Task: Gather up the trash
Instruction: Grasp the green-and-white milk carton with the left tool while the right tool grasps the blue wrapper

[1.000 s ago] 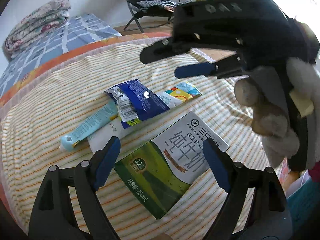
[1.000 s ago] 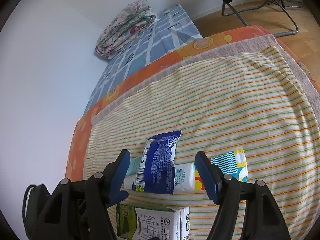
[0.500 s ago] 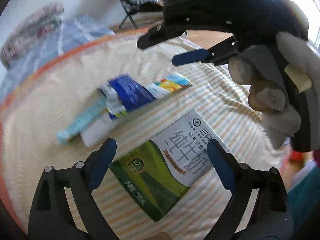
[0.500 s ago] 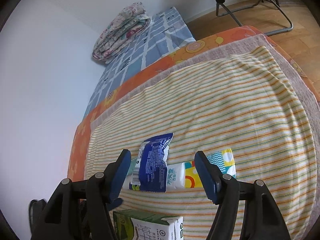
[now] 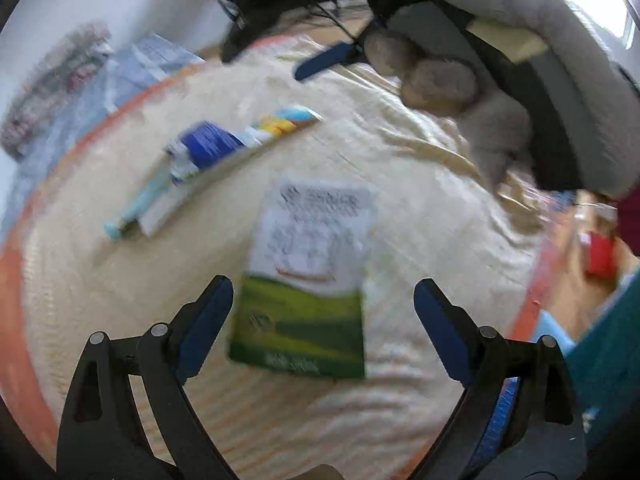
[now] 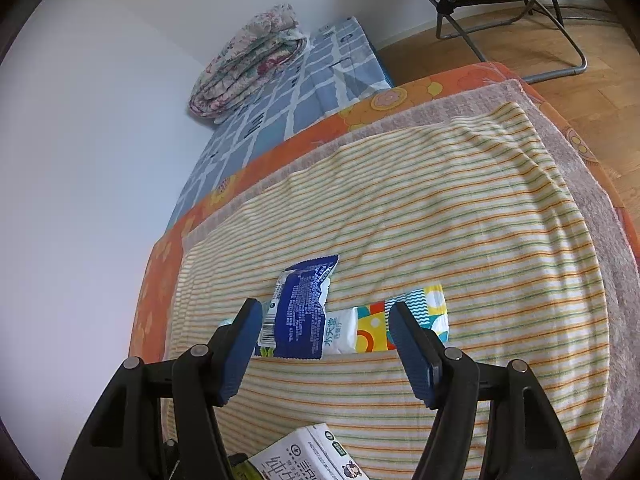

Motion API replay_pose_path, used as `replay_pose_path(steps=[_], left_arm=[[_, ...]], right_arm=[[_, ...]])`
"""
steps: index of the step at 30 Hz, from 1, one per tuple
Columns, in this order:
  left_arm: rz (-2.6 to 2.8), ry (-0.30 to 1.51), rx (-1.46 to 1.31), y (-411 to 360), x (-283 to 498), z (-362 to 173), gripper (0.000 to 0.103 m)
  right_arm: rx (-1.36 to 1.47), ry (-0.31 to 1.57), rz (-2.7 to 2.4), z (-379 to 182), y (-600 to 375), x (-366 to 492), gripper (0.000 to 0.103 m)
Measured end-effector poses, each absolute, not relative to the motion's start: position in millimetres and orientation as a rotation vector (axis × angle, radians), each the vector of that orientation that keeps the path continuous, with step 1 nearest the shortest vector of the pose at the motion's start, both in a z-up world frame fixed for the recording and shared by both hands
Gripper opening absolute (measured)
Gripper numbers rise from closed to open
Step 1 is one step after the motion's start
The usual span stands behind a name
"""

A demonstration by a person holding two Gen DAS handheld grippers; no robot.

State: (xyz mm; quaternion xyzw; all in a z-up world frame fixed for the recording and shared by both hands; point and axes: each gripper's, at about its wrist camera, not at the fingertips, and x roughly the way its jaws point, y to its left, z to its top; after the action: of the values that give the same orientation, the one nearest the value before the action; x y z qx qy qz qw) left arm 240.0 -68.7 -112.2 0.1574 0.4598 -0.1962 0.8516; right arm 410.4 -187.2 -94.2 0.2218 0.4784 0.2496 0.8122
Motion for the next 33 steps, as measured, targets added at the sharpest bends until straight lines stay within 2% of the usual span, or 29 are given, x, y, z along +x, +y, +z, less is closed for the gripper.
replay_pose_path(steps=[2,5,21,24,33], left_arm=[[-0.377,0.943,0.315,-69,246,-111,0.093],[-0.363,0.977,0.28,-65,258,-117,0.064],[-0.276,0.988,0.175,13,241,-113,0.063],[-0.258,0.988,0.168,24,238,-114,0.063],[-0.224,0.97,0.16,38,234,-104,0.062]], right_arm=[[0.473,1.021,0.534,-94,-185,411,0.068],[0.472,1.02,0.54,-95,-178,415,0.068],[0.227,1.07,0.543,-118,-88,433,0.067],[0.177,1.093,0.518,-128,-77,434,0.056],[0.166,1.056,0.507,-122,-84,422,0.046]])
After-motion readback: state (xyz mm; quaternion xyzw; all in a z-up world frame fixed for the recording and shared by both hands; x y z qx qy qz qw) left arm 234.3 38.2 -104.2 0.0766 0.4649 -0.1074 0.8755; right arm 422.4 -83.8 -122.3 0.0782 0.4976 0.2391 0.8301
